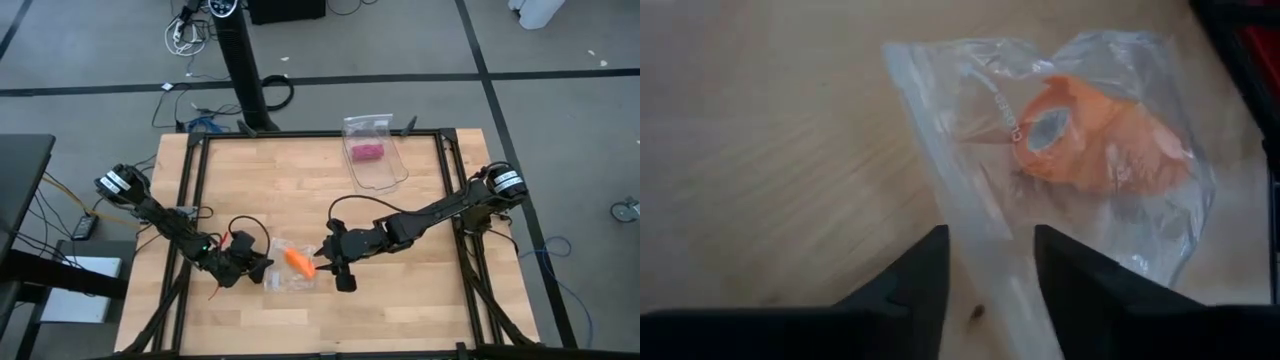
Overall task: Roll bandage
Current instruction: Close the transparent zip bag
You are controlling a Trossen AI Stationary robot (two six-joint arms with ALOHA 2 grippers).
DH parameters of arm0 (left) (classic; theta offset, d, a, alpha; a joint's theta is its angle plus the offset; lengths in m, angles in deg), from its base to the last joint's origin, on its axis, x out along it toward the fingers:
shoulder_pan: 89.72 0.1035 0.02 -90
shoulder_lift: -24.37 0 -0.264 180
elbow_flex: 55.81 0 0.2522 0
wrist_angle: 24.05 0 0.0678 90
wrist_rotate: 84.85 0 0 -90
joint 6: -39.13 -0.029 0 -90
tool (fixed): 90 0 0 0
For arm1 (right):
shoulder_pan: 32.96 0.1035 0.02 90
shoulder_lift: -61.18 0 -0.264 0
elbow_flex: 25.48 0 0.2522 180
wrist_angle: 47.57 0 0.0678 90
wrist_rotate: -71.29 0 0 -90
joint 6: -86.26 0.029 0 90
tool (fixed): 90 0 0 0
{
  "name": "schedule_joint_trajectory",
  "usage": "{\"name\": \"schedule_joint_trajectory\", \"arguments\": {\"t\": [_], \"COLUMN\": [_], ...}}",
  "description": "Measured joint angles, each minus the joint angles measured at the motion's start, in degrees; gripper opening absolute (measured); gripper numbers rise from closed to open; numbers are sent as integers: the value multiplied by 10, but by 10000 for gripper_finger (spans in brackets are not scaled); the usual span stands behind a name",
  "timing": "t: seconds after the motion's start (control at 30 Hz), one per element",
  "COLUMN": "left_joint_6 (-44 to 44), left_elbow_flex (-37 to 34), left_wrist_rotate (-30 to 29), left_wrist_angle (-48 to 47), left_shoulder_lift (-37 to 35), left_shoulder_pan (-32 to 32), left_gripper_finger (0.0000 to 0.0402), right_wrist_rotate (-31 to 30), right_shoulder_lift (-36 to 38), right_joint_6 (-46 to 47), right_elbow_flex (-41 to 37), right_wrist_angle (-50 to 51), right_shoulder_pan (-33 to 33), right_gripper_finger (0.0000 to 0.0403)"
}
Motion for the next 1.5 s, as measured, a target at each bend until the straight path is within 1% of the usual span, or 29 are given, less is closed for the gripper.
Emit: {"name": "schedule_joint_trajectory", "arguments": {"t": [0.2,0.3,0.37,0.5,0.63,0.73,0.87,0.97,1.07,1.17,1.33,1.4,1.5], "left_joint_6": [-65,-85,-123,-248,-342,-407,-473,-506,-523,-526,-515,-514,-513], "left_elbow_flex": [1,1,-1,-1,-1,-1,0,7,15,23,24,24,24], "left_wrist_rotate": [-38,-52,-58,-88,-88,-88,-88,-83,-68,-53,-23,-16,-11], "left_wrist_angle": [81,94,112,180,238,273,317,319,315,293,285,283,279], "left_shoulder_lift": [53,63,61,54,54,53,53,53,53,53,53,52,52], "left_shoulder_pan": [2,2,2,5,7,7,7,8,8,8,7,6,2], "left_gripper_finger": [75,32,10,6,4,3,2,2,1,1,1,1,1], "right_wrist_rotate": [0,0,0,0,2,27,68,108,173,231,311,338,362], "right_shoulder_lift": [0,0,3,23,29,18,-16,-55,-101,-147,-214,-238,-266], "right_joint_6": [-5,-5,-5,-4,1,22,18,-6,-5,30,100,126,153], "right_elbow_flex": [0,0,0,0,0,0,0,0,0,0,3,11,28], "right_wrist_angle": [-1,-1,9,34,38,36,28,-10,-66,-122,-208,-226,-238], "right_shoulder_pan": [0,0,0,0,-9,-32,-68,-96,-129,-160,-198,-207,-213], "right_gripper_finger": [161,161,161,162,162,165,177,188,200,208,213,212,214]}}
